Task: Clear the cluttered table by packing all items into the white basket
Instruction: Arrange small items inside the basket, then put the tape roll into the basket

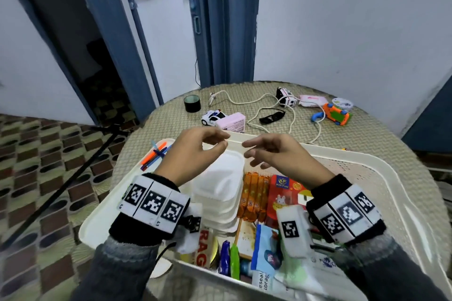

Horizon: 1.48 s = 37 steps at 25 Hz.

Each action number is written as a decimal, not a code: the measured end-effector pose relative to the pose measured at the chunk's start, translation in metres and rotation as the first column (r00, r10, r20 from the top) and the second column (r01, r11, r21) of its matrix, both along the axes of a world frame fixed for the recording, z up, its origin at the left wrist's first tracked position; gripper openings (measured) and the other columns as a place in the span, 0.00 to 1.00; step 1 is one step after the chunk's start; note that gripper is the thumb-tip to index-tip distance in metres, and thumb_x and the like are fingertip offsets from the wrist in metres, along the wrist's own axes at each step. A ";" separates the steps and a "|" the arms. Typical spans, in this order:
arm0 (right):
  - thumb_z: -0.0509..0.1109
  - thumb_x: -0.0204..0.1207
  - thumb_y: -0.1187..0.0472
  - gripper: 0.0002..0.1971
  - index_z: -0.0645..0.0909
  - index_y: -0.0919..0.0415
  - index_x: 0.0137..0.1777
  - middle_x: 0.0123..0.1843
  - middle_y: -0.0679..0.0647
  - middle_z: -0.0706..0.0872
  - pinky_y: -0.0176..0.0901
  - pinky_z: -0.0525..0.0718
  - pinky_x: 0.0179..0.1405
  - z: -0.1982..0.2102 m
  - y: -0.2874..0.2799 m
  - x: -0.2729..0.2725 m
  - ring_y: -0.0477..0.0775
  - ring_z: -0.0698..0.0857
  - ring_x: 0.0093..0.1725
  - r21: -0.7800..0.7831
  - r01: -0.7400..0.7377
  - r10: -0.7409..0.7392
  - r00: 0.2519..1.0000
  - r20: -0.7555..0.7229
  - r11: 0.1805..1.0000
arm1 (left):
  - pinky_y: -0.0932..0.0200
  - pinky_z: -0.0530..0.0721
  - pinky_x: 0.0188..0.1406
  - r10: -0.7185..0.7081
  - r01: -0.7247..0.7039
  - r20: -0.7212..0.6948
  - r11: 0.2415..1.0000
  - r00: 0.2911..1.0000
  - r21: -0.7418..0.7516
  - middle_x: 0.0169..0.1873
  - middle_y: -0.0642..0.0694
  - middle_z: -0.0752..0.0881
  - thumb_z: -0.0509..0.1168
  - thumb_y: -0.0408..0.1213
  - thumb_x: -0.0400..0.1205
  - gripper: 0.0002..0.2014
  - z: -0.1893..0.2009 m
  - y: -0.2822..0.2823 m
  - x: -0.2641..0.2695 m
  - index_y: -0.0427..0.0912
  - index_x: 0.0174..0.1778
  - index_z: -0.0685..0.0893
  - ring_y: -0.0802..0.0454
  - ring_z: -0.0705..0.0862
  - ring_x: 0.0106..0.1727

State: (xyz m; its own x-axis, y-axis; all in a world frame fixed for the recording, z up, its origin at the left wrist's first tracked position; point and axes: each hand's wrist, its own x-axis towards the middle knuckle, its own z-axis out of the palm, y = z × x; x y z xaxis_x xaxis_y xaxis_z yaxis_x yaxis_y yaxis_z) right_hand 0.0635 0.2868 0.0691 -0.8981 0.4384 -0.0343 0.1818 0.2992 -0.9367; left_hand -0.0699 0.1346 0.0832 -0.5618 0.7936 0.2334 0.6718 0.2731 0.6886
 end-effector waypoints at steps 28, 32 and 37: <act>0.71 0.74 0.73 0.15 0.82 0.60 0.59 0.43 0.54 0.83 0.33 0.78 0.36 -0.162 -0.368 -0.309 0.48 0.80 0.41 -0.199 -0.339 0.375 0.909 0.183 0.919 | 0.75 0.80 0.41 0.661 -0.665 0.383 0.733 0.645 -0.146 0.46 0.39 0.88 0.68 0.27 0.79 0.12 -0.138 -0.477 -0.172 0.43 0.57 0.84 0.56 0.81 0.41; 0.69 0.74 0.77 0.15 0.81 0.65 0.59 0.36 0.51 0.78 0.23 0.73 0.25 -0.203 -0.368 -0.343 0.44 0.76 0.32 -0.244 -0.269 0.331 0.906 0.264 0.932 | 0.75 0.79 0.39 0.643 -0.637 0.433 0.749 0.631 -0.183 0.39 0.46 0.86 0.66 0.23 0.79 0.13 -0.169 -0.488 -0.226 0.44 0.53 0.84 0.63 0.78 0.34; 0.68 0.75 0.75 0.14 0.81 0.64 0.58 0.34 0.52 0.78 0.28 0.77 0.28 -0.247 -0.355 -0.398 0.46 0.80 0.34 -0.296 -0.095 0.200 0.916 0.347 0.950 | 0.76 0.77 0.36 0.602 -0.560 0.426 0.794 0.675 -0.236 0.37 0.51 0.83 0.67 0.27 0.80 0.10 -0.191 -0.476 -0.321 0.44 0.53 0.84 0.60 0.78 0.35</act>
